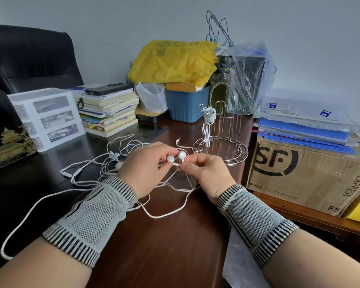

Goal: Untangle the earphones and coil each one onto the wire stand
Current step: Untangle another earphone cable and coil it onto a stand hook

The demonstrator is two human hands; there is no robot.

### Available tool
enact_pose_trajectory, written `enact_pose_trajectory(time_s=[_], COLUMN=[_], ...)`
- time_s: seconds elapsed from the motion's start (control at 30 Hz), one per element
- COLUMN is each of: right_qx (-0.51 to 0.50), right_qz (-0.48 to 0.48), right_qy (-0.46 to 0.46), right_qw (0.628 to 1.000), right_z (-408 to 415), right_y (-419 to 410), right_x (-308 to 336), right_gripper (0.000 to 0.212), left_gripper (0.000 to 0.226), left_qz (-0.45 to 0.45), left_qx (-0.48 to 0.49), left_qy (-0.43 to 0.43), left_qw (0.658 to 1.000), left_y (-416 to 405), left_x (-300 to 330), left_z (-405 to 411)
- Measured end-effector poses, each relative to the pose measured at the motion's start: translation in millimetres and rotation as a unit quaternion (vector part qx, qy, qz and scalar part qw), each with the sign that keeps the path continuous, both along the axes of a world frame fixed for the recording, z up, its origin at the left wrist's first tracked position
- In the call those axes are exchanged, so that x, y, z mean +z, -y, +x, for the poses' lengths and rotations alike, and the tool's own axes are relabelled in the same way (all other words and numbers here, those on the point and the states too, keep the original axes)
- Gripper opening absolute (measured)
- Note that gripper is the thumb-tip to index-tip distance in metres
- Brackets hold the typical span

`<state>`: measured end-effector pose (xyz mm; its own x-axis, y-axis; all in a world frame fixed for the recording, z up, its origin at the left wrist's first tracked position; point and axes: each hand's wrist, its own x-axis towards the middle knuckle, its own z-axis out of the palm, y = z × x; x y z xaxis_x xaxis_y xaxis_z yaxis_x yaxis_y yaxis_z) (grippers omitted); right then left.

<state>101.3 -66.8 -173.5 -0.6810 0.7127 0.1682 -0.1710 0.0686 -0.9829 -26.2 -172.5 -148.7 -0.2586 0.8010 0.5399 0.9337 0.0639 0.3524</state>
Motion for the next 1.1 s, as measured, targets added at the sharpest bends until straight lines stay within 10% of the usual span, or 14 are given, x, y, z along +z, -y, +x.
enact_pose_trajectory(time_s=[0.17,0.33,0.5,0.63,0.8,0.9,1.1], right_qx=[0.032,0.016,-0.016,-0.040,-0.137,-0.225,-0.235], right_qz=[0.021,0.007,-0.034,-0.086,-0.099,0.110,0.430], right_qy=[0.044,0.024,-0.046,-0.104,-0.121,0.034,0.310], right_qw=[0.998,1.000,0.998,0.990,0.978,0.968,0.815], right_z=[14.9,26.9,42.6,51.5,64.0,60.6,29.3], right_y=[-18.0,-38.8,-50.7,-56.9,-70.6,-84.9,-106.8], right_x=[28.9,52.5,75.2,91.7,110.2,120.6,137.3], right_gripper=[0.004,0.016,0.017,0.007,0.012,0.010,0.019], left_gripper=[0.033,0.035,0.034,0.029,0.026,0.020,0.023], left_qz=[0.072,0.112,-0.068,-0.189,-0.140,-0.105,-0.094], left_qx=[-0.014,0.028,-0.081,-0.135,-0.113,-0.088,-0.035], left_qy=[0.014,0.243,0.501,0.482,0.381,0.345,0.279], left_qw=[0.997,0.963,0.859,0.845,0.907,0.929,0.955], left_y=[-13.0,-40.5,-56.2,-63.9,-68.0,-74.6,-89.5], left_x=[18.6,53.3,63.6,75.2,98.6,105.3,94.1], left_z=[14.1,23.0,43.0,59.0,56.4,49.1,44.2])
